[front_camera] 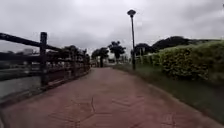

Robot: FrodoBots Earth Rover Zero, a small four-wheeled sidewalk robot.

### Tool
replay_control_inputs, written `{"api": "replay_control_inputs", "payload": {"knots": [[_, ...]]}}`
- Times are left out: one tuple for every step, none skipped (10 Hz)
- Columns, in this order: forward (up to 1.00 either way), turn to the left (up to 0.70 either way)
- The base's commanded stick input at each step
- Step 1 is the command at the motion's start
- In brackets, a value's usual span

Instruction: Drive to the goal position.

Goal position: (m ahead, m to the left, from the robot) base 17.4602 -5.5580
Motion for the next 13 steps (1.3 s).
{"api": "replay_control_inputs", "payload": {"knots": [[1.00, 0.00], [1.00, 0.00], [1.00, 0.00], [1.00, 0.34], [1.00, 0.40], [1.00, 0.21], [1.00, 0.00], [1.00, 0.00], [1.00, 0.00], [1.00, 0.00], [1.00, 0.00], [1.00, 0.00], [1.00, 0.00]]}}
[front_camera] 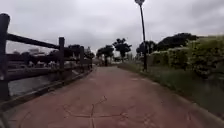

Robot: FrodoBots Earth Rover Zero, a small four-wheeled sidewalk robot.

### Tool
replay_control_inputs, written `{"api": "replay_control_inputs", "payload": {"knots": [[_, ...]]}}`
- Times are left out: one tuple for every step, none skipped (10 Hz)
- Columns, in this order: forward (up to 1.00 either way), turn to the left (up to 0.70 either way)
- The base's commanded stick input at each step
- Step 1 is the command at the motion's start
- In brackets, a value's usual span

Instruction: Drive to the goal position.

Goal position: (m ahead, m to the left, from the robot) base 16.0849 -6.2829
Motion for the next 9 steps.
{"api": "replay_control_inputs", "payload": {"knots": [[1.00, 0.00], [1.00, 0.00], [1.00, 0.00], [1.00, 0.00], [1.00, 0.00], [1.00, 0.00], [1.00, 0.00], [1.00, 0.00], [1.00, 0.00]]}}
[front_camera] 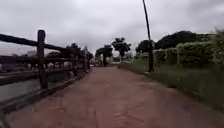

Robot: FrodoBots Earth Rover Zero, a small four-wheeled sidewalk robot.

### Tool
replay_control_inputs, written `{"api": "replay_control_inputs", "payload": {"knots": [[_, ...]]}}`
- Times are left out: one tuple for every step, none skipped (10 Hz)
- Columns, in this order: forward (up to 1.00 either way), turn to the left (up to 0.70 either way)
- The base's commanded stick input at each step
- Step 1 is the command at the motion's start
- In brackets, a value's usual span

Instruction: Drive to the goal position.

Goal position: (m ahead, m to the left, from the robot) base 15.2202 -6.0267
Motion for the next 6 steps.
{"api": "replay_control_inputs", "payload": {"knots": [[1.00, 0.00], [1.00, 0.00], [1.00, 0.00], [1.00, 0.00], [1.00, 0.00], [1.00, 0.00]]}}
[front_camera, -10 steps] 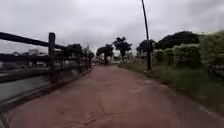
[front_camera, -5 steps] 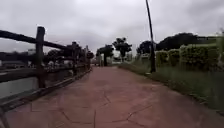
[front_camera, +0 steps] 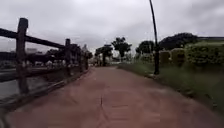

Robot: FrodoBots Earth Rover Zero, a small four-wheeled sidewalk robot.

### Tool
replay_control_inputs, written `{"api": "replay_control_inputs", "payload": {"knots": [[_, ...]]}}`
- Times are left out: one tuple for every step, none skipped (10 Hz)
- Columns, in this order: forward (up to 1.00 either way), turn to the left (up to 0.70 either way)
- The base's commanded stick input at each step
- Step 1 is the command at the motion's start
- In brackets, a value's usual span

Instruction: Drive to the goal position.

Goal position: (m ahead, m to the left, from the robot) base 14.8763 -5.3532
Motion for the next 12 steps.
{"api": "replay_control_inputs", "payload": {"knots": [[1.00, 0.00], [1.00, 0.00], [1.00, 0.00], [1.00, 0.00], [1.00, 0.00], [1.00, 0.00], [1.00, 0.00], [1.00, 0.00], [1.00, 0.00], [1.00, 0.00], [1.00, 0.00], [1.00, 0.00]]}}
